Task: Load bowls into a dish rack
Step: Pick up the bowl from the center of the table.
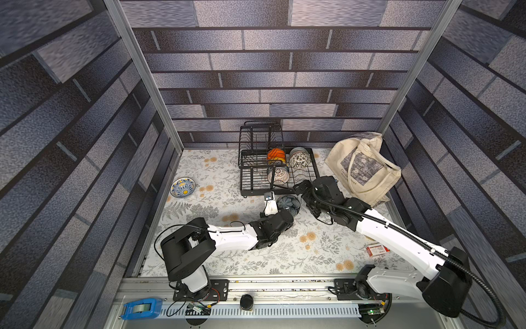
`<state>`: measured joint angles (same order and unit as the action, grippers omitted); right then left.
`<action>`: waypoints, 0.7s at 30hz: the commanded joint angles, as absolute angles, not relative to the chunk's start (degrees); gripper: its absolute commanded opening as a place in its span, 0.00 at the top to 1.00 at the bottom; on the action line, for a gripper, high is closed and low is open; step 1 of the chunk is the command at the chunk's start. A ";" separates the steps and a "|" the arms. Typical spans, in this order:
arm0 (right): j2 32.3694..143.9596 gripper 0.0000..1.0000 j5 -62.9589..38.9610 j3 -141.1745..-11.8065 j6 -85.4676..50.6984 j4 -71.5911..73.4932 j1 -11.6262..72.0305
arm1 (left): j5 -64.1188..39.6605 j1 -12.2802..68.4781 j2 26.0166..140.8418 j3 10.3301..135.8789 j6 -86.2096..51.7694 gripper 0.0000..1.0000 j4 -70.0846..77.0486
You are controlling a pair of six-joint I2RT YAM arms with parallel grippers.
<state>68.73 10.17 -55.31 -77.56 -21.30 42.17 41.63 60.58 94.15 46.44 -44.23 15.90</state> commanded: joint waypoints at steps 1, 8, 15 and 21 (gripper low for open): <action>67.26 0.00 9.39 -52.47 -88.79 -18.82 41.75 | 45.72 61.28 95.13 49.97 -40.34 1.00 22.99; 69.41 0.09 8.18 -48.40 -98.17 -9.78 41.70 | 43.96 61.78 97.11 50.41 -37.76 1.00 28.67; 72.90 0.26 9.86 -49.03 -98.11 -5.09 41.59 | 44.03 62.44 96.51 49.76 -36.70 1.00 31.06; 75.82 0.42 9.07 -50.60 -98.33 -3.06 40.17 | 44.71 63.34 95.70 49.50 -36.02 1.00 31.07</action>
<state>74.81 8.45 -48.93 -97.19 -5.21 41.01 42.35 62.72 97.30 48.16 -37.41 27.51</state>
